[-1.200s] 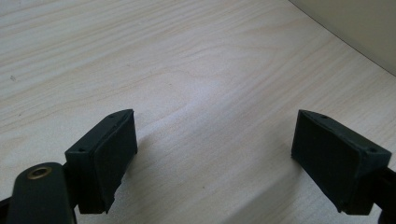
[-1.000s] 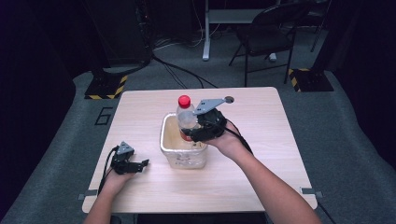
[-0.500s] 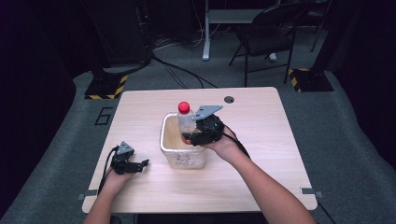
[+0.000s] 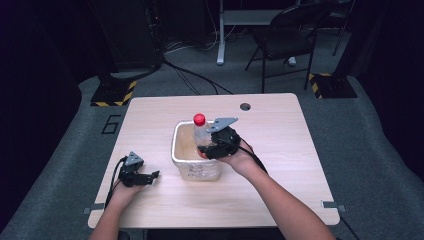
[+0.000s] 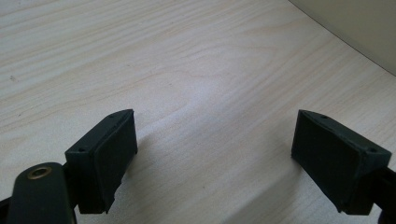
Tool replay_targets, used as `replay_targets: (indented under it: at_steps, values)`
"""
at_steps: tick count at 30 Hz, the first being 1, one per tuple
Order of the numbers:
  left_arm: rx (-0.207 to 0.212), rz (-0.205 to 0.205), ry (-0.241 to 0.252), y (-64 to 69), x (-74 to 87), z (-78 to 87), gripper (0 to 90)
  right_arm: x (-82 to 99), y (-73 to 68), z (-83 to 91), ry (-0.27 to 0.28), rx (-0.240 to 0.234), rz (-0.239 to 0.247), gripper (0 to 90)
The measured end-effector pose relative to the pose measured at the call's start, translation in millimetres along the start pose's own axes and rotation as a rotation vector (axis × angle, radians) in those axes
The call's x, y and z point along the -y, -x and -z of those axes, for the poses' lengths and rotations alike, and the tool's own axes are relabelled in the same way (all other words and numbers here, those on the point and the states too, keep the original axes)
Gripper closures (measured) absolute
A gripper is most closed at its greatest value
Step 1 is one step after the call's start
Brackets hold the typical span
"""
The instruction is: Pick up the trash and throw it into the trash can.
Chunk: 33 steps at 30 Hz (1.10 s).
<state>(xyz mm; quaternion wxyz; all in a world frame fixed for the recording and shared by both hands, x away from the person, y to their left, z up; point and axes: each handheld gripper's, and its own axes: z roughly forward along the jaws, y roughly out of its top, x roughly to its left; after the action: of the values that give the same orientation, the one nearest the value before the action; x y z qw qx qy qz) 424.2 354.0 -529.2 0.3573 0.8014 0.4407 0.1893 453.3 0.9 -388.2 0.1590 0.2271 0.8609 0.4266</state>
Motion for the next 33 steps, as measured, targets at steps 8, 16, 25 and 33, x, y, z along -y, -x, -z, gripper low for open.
replay_targets:
  at_steps: [8, 16, 25, 33]
  values:
    - [0.0, 0.0, 0.0, 0.0, 0.0, 0.0, 14.1, 4.0, -0.6, -6.0, -0.012, -0.003, -0.005, 28.7]
    - [0.0, 0.002, 0.001, 0.1, 0.0, 0.0, 14.1, 7.1, -3.3, -13.5, -0.052, -0.016, -0.025, 28.4]
    - [0.001, 0.0, 0.001, 0.0, 0.0, -0.1, 14.1, 10.7, -2.0, -19.0, -0.078, -0.025, -0.031, 28.3]
    - [0.001, 0.0, 0.001, 0.0, 0.0, 0.0, 14.1, 10.7, -4.9, -18.6, -0.078, -0.022, -0.025, 23.4]
